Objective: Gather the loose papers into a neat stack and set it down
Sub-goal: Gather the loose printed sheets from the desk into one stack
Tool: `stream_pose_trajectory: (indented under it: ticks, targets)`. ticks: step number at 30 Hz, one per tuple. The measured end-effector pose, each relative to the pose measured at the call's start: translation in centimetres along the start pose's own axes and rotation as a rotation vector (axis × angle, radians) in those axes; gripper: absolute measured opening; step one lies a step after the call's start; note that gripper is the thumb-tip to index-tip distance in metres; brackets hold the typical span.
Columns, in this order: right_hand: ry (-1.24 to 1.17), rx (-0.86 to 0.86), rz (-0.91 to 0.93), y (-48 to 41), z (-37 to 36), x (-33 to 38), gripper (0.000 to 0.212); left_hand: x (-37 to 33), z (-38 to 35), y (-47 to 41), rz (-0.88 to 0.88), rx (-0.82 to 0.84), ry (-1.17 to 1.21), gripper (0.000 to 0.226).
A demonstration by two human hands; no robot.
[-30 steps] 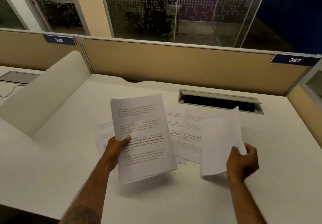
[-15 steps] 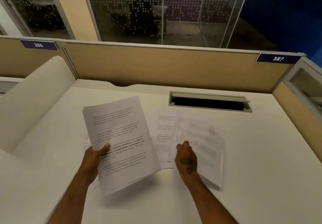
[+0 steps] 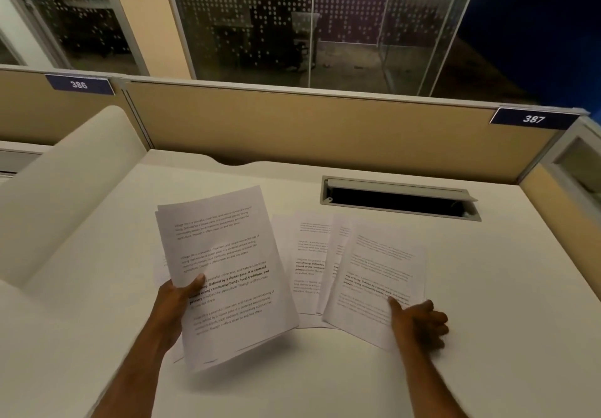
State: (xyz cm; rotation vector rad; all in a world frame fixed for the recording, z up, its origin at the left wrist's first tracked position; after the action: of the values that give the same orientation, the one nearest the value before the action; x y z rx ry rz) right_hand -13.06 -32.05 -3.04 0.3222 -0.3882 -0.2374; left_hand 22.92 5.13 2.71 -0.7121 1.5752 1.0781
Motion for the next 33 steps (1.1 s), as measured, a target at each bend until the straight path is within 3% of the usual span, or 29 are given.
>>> stream_pose_trajectory:
  ticks: [4,9,12,18,22,25,29,33]
  targets:
    - [-0.098,0.094,-0.057,-2.2,-0.5,-0.3,0.074,0.4,-0.1,-0.3,0.017,-0.007,-0.015,0.030]
    - [-0.205,0.198,0.018,-3.5,-0.4,2.6,0.038,0.5,-0.1,-0.8,0.034,-0.022,-0.011,0.023]
    - [-0.110,0.153,0.075,-2.8,-0.1,4.8,0.041,0.6,0.1,-1.0,0.049,-0.031,-0.009,0.024]
    - [-0.025,0.077,0.020,-2.3,-0.5,5.8,0.037,0.5,0.7,-1.1,0.059,-0.057,-0.008,0.030]
    - [0.006,0.040,0.044,-1.9,-0.5,6.0,0.057,0.7,0.9,-1.1,0.065,-0.066,-0.011,0.035]
    - [-0.027,0.109,0.020,-2.3,-1.2,5.7,0.064,0.7,0.8,-1.0,0.069,-0.061,-0.020,0.035]
    - [-0.195,0.262,-0.012,-4.0,-1.9,5.6,0.045,0.6,0.4,-0.6,0.069,-0.045,-0.017,0.035]
    - [-0.364,0.348,0.185,-3.6,-0.6,8.0,0.030,0.1,0.3,-0.5,0.071,-0.033,-0.006,0.034]
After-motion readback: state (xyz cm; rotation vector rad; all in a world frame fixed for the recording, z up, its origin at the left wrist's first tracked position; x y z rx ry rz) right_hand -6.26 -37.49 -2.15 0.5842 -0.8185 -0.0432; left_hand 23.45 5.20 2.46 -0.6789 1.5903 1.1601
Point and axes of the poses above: each hand's wrist, its own y-axis away from the middle knuckle, its own z-axis out of the back of the hand, x = y × z, the point moved 9 cm from there along -y, towards the middle knuckle, and after that the axes turned 4 degrees about -z, right-handed, at the moved point
